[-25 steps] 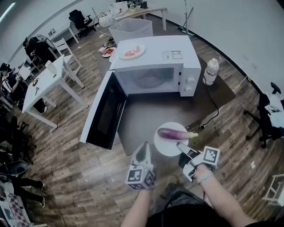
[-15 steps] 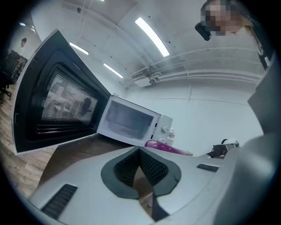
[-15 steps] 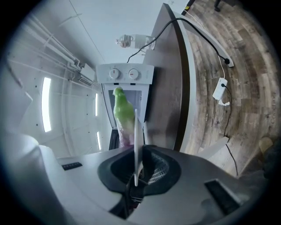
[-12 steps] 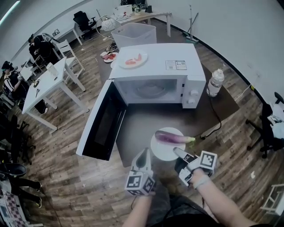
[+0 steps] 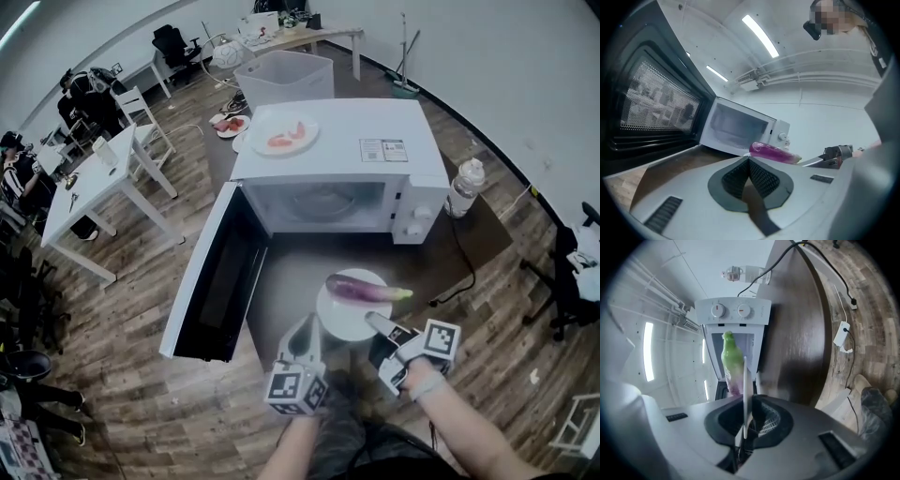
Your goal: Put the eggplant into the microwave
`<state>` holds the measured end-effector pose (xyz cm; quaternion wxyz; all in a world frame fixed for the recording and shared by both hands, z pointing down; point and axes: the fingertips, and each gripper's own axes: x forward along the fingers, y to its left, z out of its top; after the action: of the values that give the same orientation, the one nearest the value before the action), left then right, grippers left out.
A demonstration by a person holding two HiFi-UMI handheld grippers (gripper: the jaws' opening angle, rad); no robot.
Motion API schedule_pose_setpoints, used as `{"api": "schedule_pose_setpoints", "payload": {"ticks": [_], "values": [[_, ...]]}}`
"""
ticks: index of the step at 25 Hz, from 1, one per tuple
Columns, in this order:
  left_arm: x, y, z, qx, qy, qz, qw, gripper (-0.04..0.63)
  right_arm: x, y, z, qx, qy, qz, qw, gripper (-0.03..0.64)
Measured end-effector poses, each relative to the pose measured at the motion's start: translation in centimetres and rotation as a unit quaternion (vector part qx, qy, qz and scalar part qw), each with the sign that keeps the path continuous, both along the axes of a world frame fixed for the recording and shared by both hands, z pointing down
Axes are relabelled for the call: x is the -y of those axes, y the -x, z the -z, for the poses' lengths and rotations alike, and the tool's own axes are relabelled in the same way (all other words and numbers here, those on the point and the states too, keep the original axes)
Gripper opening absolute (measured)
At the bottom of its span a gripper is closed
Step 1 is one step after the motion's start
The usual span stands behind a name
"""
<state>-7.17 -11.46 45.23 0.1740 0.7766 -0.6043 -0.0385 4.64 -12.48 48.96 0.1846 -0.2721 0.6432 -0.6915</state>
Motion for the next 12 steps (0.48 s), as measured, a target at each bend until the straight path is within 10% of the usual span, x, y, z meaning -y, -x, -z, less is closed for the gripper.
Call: {"api": "schedule_pose_setpoints", "payload": {"ticks": [12], "values": [[5.1, 2.3, -0.5, -0.014, -0.011, 0.005, 0.9998, 0.000, 5.9, 2.9, -0.5, 0.005, -0.007, -0.011, 1.000, 0.021]]}}
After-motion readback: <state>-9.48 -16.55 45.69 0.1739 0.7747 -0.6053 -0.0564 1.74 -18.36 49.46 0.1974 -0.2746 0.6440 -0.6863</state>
